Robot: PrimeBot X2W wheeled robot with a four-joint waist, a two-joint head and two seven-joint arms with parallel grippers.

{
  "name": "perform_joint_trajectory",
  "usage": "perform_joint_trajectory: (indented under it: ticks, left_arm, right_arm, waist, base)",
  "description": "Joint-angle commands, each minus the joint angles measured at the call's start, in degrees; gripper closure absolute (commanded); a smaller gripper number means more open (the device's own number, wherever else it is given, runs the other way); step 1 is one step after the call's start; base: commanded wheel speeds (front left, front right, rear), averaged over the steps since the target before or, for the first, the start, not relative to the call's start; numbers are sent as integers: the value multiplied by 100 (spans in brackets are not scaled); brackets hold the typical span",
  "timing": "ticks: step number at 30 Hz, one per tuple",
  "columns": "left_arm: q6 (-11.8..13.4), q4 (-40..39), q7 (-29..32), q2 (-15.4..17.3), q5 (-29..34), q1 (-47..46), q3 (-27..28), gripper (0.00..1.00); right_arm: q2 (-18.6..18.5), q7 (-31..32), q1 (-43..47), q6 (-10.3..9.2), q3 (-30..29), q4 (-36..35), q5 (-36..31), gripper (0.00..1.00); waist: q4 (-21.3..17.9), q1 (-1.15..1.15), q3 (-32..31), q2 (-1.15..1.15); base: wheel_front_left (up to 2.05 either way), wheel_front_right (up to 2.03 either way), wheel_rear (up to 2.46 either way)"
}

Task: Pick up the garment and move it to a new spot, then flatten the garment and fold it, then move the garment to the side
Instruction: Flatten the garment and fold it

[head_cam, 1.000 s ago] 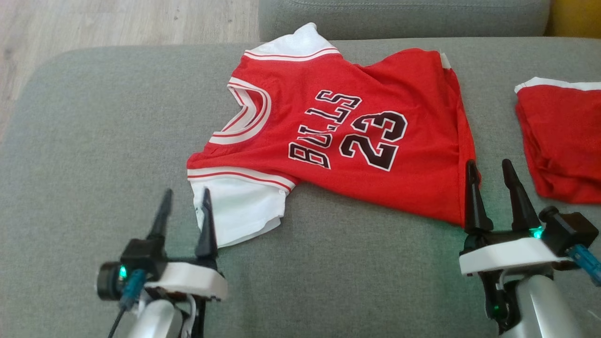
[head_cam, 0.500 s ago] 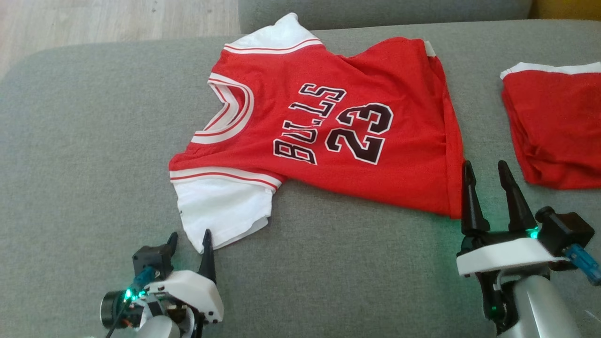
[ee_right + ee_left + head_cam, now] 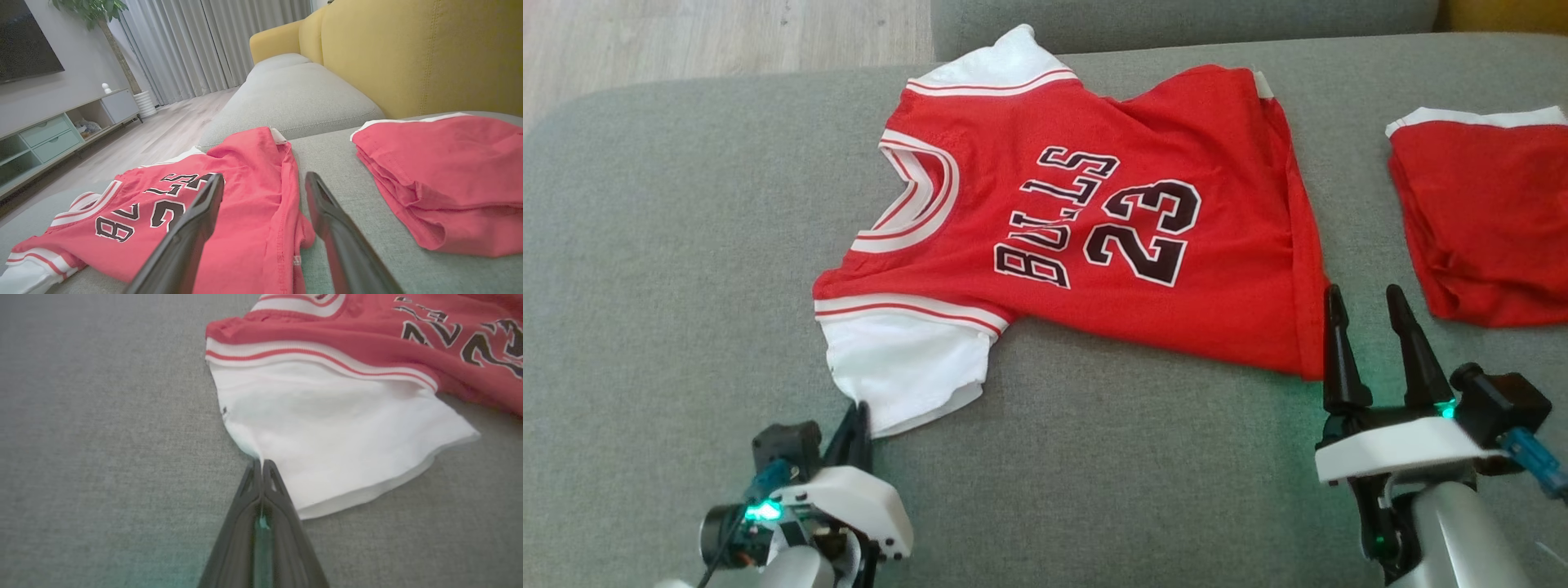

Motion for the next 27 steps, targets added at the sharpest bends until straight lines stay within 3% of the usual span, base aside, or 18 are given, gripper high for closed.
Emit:
perform_joint_trajectory:
  ticks: [1, 12, 27]
  left_arm:
    - [-11, -219, -174, 123, -21, -164, 217, 100]
    - [47, -1242, -1732, 126, 94, -348, 676, 100]
    - [2, -2398, -1924, -162, 553, -229, 1268, 100]
  right_arm:
    - [-32, -52, -164, 39, 158, -119, 36, 0]
    - [-32, 103, 86, 39, 215, 191, -35, 0]
    - [-32, 824, 222, 39, 956, 610, -268, 0]
  waist:
    - [4, 0, -12, 0]
    - [13, 0, -136, 0]
    - [46, 0, -60, 0]
  base:
    - [0, 0, 0]
    - [0, 0, 0]
    - [0, 0, 0]
